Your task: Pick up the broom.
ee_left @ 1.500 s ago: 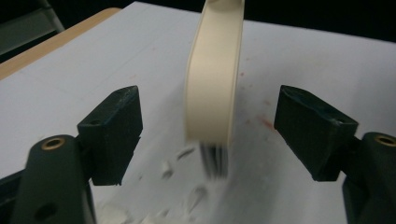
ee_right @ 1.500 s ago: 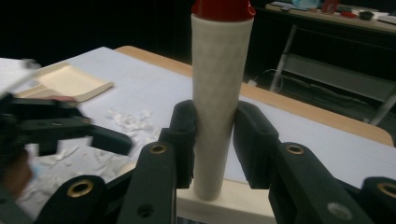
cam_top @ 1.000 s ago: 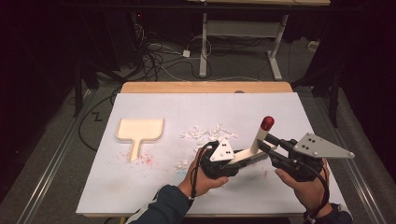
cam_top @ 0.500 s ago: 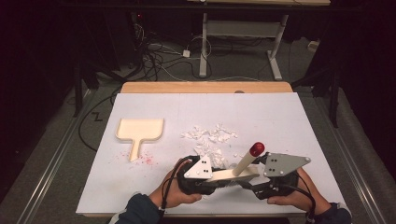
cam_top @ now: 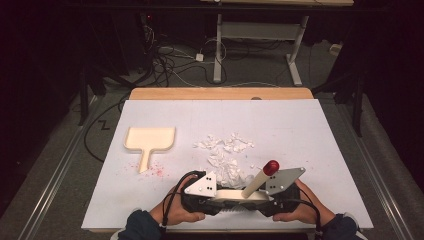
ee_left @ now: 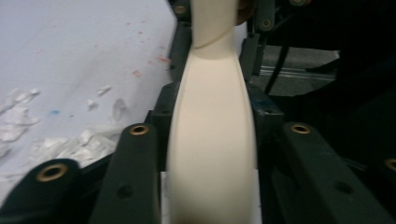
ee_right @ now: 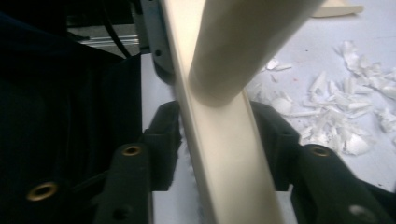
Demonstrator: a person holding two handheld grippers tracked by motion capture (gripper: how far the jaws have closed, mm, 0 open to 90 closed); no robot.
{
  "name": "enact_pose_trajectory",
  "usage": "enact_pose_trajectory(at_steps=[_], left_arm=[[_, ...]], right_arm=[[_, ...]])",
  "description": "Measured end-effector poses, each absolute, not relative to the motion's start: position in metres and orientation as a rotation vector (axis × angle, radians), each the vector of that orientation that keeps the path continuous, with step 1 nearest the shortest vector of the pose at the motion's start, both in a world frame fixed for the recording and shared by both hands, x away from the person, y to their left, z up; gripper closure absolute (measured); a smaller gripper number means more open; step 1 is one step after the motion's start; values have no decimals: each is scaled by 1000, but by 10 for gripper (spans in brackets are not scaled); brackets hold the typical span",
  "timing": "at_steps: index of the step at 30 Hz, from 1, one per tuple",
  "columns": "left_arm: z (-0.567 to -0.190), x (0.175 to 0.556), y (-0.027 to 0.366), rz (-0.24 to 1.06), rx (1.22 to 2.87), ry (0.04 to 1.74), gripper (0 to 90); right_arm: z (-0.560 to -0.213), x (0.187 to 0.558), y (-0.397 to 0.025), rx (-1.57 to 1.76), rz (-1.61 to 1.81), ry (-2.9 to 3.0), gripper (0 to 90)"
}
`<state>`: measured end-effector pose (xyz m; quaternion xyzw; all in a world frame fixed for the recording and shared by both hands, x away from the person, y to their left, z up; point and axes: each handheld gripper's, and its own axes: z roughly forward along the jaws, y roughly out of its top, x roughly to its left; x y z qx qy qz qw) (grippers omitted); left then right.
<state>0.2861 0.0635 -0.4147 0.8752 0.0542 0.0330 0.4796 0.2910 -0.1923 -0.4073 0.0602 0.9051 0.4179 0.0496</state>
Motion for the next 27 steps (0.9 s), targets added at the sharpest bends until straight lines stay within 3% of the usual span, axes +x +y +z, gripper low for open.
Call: enact_pose_trajectory(at_steps=[2, 4, 6, 8, 11, 15, 27], left_arm=[[-414, 288, 65, 113, 2124, 162, 514], [-413, 288, 67, 152, 2132, 184, 488], [-413, 288, 68, 166, 2132, 192, 432], [-411, 286, 71, 259, 2126, 245, 318], [-409, 283, 77, 335, 2116, 281, 243], [-407, 277, 91, 447, 2092, 332, 188], [-432, 263, 163, 708, 2089, 569, 163]], right_arm=[[-408, 291, -193, 162, 1270, 2757, 656], [-408, 289, -194, 165, 1210, 2743, 674], [-407, 290, -195, 165, 1235, 2746, 675], [-404, 290, -197, 188, 1213, 2726, 676], [-401, 292, -201, 218, 1237, 2696, 677], [-395, 294, -208, 273, 1249, 2653, 677], [-384, 303, -222, 454, 1275, 2576, 677]])
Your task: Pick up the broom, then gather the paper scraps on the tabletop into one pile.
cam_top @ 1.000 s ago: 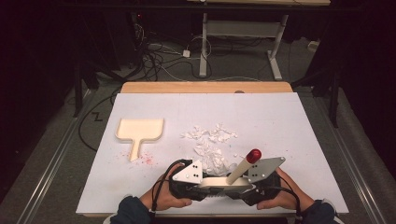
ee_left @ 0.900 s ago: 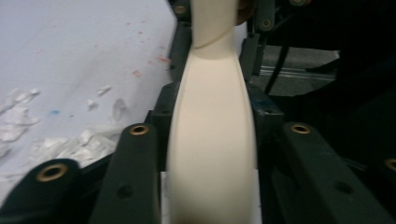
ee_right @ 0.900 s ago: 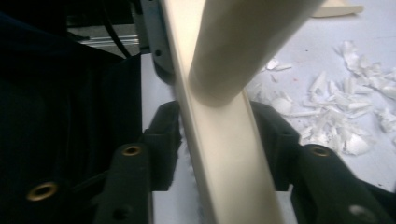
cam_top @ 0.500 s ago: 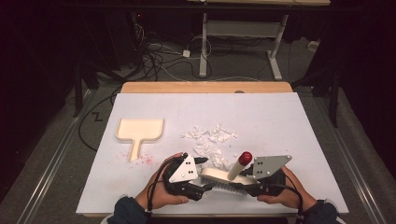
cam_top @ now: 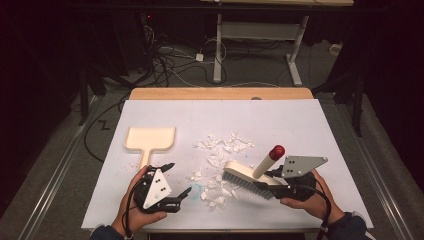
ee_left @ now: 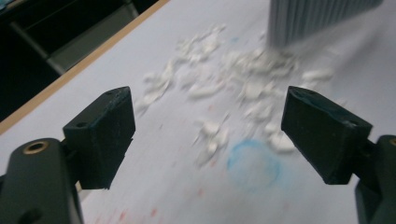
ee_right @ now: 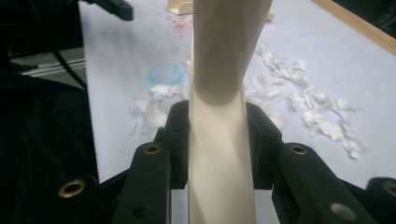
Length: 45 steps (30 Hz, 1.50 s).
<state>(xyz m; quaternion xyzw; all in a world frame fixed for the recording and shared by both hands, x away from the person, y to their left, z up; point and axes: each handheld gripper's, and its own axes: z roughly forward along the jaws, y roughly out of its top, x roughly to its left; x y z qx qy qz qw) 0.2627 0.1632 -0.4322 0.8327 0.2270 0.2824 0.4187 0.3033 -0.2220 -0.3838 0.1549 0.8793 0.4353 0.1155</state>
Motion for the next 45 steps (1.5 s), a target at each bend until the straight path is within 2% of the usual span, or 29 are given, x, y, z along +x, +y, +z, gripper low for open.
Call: enact_pose_trajectory(at_steps=[2, 11, 26, 45], left_arm=[[-444, 259, 176, 736, 2107, 622, 163], [-466, 249, 184, 744, 2178, 671, 163], [-472, 252, 193, 674, 2180, 702, 164], [-471, 253, 192, 659, 2163, 704, 164]], right_arm=[[-383, 305, -225, 478, 1261, 2558, 677], [-377, 309, -233, 580, 1229, 2496, 677], [-367, 307, -241, 631, 1249, 2395, 677], [-369, 317, -257, 742, 1133, 2293, 678]])
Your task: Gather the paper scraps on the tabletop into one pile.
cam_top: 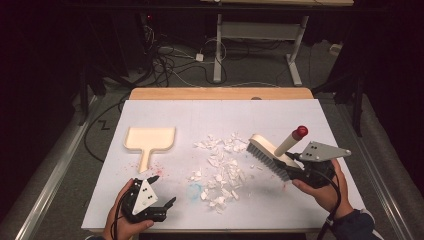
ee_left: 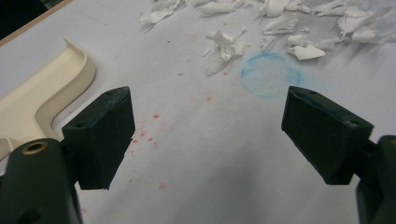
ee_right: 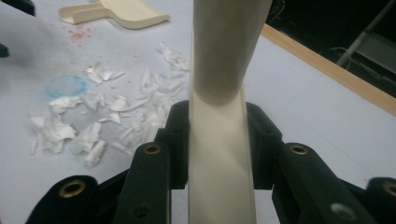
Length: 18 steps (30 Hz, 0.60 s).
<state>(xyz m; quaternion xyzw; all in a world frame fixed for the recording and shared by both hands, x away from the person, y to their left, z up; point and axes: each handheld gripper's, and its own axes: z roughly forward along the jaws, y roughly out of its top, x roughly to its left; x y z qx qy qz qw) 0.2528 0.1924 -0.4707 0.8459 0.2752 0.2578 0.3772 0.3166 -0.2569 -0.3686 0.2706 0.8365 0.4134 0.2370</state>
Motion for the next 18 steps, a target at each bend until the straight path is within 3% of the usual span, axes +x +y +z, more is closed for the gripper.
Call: enact_pose_trajectory(at_steps=[6, 18], left_arm=[[-471, 250, 193, 646, 2164, 702, 164], [-472, 252, 193, 640, 2162, 709, 164]], right_arm=[[-372, 332, -260, 774, 1021, 2214, 678], [-400, 414, -236, 843, 741, 2145, 678]])
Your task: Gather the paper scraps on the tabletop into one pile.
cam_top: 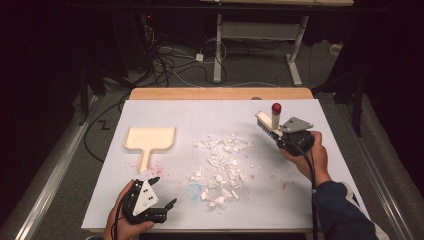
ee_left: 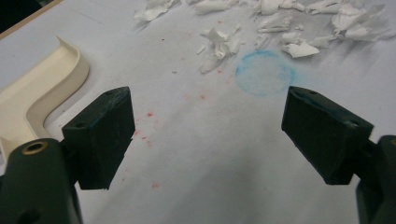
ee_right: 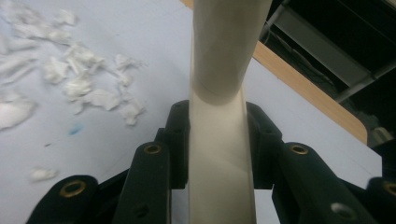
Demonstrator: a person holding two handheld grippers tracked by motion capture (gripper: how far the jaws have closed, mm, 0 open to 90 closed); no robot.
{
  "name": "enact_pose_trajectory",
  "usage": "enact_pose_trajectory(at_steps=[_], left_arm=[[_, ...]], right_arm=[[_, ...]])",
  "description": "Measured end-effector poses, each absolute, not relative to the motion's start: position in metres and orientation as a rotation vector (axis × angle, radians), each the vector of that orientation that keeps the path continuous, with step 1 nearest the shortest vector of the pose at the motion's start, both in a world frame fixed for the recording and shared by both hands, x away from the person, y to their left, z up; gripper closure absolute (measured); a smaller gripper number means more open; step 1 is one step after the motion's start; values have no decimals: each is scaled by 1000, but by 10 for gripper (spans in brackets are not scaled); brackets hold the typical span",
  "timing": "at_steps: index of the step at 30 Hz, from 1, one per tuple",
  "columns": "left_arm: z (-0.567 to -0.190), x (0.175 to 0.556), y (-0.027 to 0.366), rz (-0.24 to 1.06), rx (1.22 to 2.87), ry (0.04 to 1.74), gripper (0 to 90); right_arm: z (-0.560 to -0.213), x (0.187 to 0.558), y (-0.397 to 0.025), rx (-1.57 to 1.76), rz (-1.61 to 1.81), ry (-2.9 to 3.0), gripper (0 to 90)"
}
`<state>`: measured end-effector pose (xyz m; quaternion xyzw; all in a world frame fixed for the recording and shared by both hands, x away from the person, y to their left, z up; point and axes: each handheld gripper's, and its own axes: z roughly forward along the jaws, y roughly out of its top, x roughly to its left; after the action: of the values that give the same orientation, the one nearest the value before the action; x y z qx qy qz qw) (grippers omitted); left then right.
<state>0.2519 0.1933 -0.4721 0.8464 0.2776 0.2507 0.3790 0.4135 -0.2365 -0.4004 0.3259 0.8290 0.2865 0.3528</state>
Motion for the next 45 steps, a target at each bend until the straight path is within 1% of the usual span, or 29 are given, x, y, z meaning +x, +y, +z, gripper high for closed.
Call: enact_pose_trajectory(at_steps=[1, 3, 6, 10, 16, 18, 24, 26, 27, 28, 30, 32, 33, 35, 38, 45], left_arm=[[-472, 252, 193, 637, 2160, 712, 164], [-473, 253, 194, 632, 2160, 716, 164], [-473, 253, 193, 630, 2165, 715, 163], [-473, 253, 194, 627, 2160, 714, 164], [-473, 254, 196, 623, 2151, 705, 164], [-473, 254, 197, 617, 2155, 695, 164], [-472, 251, 198, 615, 2140, 691, 164], [-472, 250, 197, 614, 2141, 683, 164], [-471, 249, 197, 612, 2143, 674, 164], [-471, 248, 196, 609, 2143, 669, 164], [-471, 247, 195, 609, 2149, 661, 164], [-471, 247, 195, 607, 2149, 662, 164], [-471, 247, 195, 607, 2149, 665, 164], [-471, 247, 195, 607, 2153, 664, 164], [-471, 248, 194, 608, 2153, 666, 164], [-470, 249, 194, 613, 2140, 687, 164]], right_arm=[[-400, 414, -236, 843, 741, 2145, 678], [-408, 427, -225, 822, 695, 2133, 678], [-413, 435, -217, 813, 674, 2125, 678], [-427, 454, -198, 818, 661, 2122, 678], [-434, 464, -173, 769, 693, 2156, 678], [-439, 454, -160, 677, 723, 2214, 678], [-442, 423, -151, 487, 783, 2312, 677], [-441, 408, -153, 440, 793, 2344, 676], [-441, 408, -153, 440, 793, 2344, 676], [-441, 390, -157, 381, 815, 2370, 675], [-441, 372, -163, 334, 826, 2398, 675], [-439, 356, -170, 302, 852, 2411, 675], [-439, 356, -170, 302, 852, 2411, 675], [-436, 335, -179, 285, 882, 2417, 676], [-433, 327, -183, 277, 896, 2417, 677], [-413, 315, -191, 317, 929, 2390, 678]])
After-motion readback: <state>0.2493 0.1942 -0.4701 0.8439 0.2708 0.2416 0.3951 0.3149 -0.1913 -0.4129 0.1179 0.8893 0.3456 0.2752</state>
